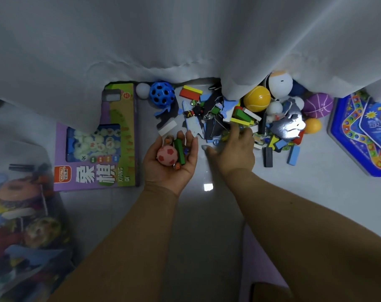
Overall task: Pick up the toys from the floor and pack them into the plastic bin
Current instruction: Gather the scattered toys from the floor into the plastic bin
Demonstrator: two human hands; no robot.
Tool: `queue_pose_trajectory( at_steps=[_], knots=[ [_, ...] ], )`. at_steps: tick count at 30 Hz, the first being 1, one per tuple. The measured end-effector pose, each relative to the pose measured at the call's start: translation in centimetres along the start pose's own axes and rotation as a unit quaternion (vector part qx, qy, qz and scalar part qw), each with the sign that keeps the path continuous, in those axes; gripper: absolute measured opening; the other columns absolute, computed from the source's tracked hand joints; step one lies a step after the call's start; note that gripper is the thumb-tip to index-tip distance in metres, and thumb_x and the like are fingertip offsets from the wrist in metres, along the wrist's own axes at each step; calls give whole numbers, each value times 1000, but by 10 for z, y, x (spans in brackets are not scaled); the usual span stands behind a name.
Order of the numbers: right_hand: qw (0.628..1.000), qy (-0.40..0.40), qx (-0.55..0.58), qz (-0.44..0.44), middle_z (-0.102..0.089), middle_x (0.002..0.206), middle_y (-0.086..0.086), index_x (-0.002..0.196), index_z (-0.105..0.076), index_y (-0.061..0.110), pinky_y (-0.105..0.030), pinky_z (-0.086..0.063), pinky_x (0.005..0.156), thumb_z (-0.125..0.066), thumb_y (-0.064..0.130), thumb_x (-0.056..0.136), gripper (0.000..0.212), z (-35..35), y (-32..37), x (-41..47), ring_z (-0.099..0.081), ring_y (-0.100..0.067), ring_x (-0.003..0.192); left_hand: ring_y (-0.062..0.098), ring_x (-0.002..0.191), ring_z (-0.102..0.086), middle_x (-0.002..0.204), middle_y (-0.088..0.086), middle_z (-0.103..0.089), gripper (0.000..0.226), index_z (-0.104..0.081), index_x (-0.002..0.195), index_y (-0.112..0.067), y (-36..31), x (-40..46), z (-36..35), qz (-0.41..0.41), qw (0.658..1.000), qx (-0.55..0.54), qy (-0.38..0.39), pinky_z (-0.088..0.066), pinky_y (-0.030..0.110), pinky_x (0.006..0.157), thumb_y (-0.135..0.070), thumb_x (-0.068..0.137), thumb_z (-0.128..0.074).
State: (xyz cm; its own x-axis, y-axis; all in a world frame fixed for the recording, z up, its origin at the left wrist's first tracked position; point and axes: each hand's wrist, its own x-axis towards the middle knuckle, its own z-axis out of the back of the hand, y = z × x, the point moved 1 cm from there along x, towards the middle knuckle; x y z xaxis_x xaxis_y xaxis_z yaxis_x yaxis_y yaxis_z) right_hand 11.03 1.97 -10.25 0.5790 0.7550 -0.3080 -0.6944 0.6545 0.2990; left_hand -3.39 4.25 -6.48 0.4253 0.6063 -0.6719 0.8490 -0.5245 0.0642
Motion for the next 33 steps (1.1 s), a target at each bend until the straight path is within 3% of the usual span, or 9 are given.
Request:
queue_pose_trajectory(
  at_steps=[3, 7, 10, 16, 20, 24, 30, 33],
  knots=[
    [993, -10, -107, 39, -32, 136, -13, 142, -23, 17, -41, -45, 80, -52, 63, 82, 81, -5, 11, 11, -38, -33, 119, 32, 82, -71, 85, 11, -67, 20, -57, 76, -8, -2, 2, 1, -1, 1000, 8, -6, -55, 48, 83, -27, 79, -58],
    [976, 3, -181, 122, -39, 127, -16, 136, -28, 9, -36, -38, 67, -41, 57, 91, 67, -8, 11, 22, -46, -36, 107, 31, 81, -71, 84, 11, -68, 20, -56, 72, -8, -3, 2, 1, -4, 1000, 20, -10, -53, 48, 85, -27, 79, -57],
    [972, 30, -172, 156, -40, 128, -19, 136, -30, 6, -36, -34, 64, -39, 48, 95, 60, -8, 7, 25, -51, -37, 100, 31, 82, -71, 84, 12, -68, 19, -56, 71, -8, -5, 3, 1, -3, 1000, 17, -13, -54, 48, 83, -26, 78, -57],
    [980, 49, -133, 138, -34, 132, -22, 140, -26, 5, -34, -33, 62, -44, 36, 93, 59, -5, 11, 27, -56, -41, 89, 32, 84, -70, 86, 12, -68, 18, -57, 73, -8, -8, 4, 4, -1, 1000, 10, -14, -56, 47, 83, -26, 78, -59],
    [983, 39, -120, 135, -32, 132, -22, 137, -31, 10, -38, -41, 69, -44, 35, 92, 53, -2, 13, 25, -52, -41, 97, 32, 83, -70, 86, 12, -67, 18, -57, 72, -8, -7, 3, 7, -2, 1000, 12, -20, -54, 48, 84, -25, 76, -59],
    [976, 9, -186, 113, -27, 139, -17, 142, -21, 16, -40, -46, 76, -33, 58, 92, 67, -11, 13, 18, -37, -37, 117, 31, 82, -70, 86, 12, -66, 18, -58, 70, -8, -7, 1, 10, -4, 999, 22, -27, -53, 48, 86, -25, 75, -59],
    [966, -39, -215, 138, -37, 134, -15, 138, -30, 16, -45, -35, 89, -30, 57, 93, 62, -21, 23, 23, -36, -32, 118, 31, 80, -71, 84, 12, -67, 19, -58, 69, -8, -11, 0, 12, -8, 999, 26, -34, -54, 48, 83, -25, 76, -59],
    [966, -50, -192, 164, -47, 123, -16, 127, -44, 12, -40, -40, 75, -38, 51, 93, 51, -23, 25, 28, -43, -34, 110, 31, 79, -71, 83, 11, -67, 21, -58, 67, -7, -15, 2, 11, -11, 999, 27, -32, -54, 48, 83, -26, 77, -57]
  ],
)
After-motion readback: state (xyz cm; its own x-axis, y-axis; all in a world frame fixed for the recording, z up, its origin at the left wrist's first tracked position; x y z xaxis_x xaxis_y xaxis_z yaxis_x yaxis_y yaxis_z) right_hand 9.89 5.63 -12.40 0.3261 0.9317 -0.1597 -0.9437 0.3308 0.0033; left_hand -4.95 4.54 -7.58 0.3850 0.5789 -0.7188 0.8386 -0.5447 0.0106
